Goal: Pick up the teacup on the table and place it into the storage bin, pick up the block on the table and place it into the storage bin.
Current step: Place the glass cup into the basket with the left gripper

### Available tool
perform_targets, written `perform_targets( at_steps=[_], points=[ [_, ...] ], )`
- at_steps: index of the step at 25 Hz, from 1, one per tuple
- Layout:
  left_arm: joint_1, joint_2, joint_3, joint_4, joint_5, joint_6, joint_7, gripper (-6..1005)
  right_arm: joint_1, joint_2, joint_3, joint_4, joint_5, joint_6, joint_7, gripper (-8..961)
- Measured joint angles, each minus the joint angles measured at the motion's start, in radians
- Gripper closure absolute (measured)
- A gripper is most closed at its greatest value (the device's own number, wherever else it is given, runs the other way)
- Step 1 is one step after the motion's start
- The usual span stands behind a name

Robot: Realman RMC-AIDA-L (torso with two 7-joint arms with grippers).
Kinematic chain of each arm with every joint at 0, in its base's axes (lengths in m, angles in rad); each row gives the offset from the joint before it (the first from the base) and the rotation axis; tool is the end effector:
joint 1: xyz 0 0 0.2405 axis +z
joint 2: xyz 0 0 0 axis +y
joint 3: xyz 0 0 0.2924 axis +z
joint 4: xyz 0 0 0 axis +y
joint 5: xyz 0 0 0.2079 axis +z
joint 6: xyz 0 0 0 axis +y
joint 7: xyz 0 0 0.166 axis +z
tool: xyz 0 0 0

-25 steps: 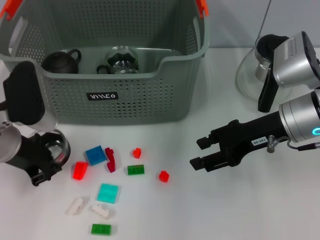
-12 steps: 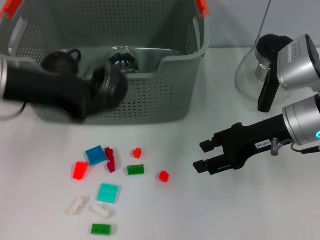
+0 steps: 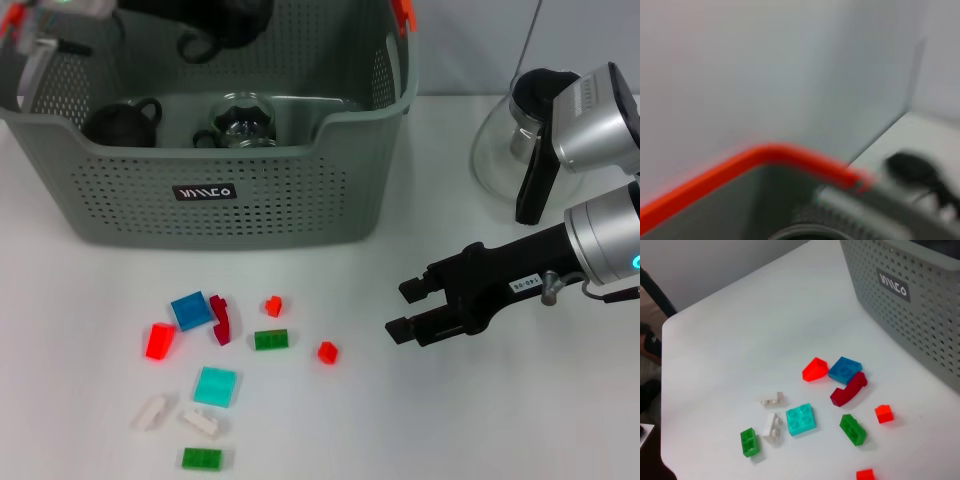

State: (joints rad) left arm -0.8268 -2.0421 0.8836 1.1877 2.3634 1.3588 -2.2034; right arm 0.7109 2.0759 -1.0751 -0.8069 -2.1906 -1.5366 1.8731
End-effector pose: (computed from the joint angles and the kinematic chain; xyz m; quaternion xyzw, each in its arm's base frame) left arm -0.1476 0.4749 0.0423 -0.9281 -0.2403 -0.0823 0.2721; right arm 0.2176 0.3738 -0.0737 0.9712 -0.2355 -0.0358 0.0023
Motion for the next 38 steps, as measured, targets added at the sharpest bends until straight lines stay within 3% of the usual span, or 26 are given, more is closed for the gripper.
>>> perform_targets(
  at_steps=[4, 11, 22, 31, 38],
  points=[
    [-0.102, 0.024, 0.042, -0.241, 0.128, -0.196, -0.014, 957, 0.007, 0.000, -0.005, 0.000, 0.000, 0.001, 0.012, 267],
    [-0.159, 0.009, 0.094, -0.401, 0.221, -0.377, -0.011, 956, 0.012, 0.001, -0.008, 0.000, -0.001, 0.001, 0.023, 266],
    [-0.164, -0.046, 0.147, -0.470, 0.338, -0.525, -0.018, 955, 0.010, 0.002, -0.008, 0.000, -0.002, 0.001, 0.024, 267],
    [-0.159, -0.073, 0.152, -0.494, 0.385, -0.572, -0.011, 954, 0.006, 0.001, -0.008, 0.000, -0.003, 0.003, 0.024, 267],
    [-0.156, -0.078, 0.159, -0.495, 0.402, -0.570, -0.014, 905, 0.003, 0.001, -0.008, 0.000, -0.003, 0.004, 0.021, 266]
  ],
)
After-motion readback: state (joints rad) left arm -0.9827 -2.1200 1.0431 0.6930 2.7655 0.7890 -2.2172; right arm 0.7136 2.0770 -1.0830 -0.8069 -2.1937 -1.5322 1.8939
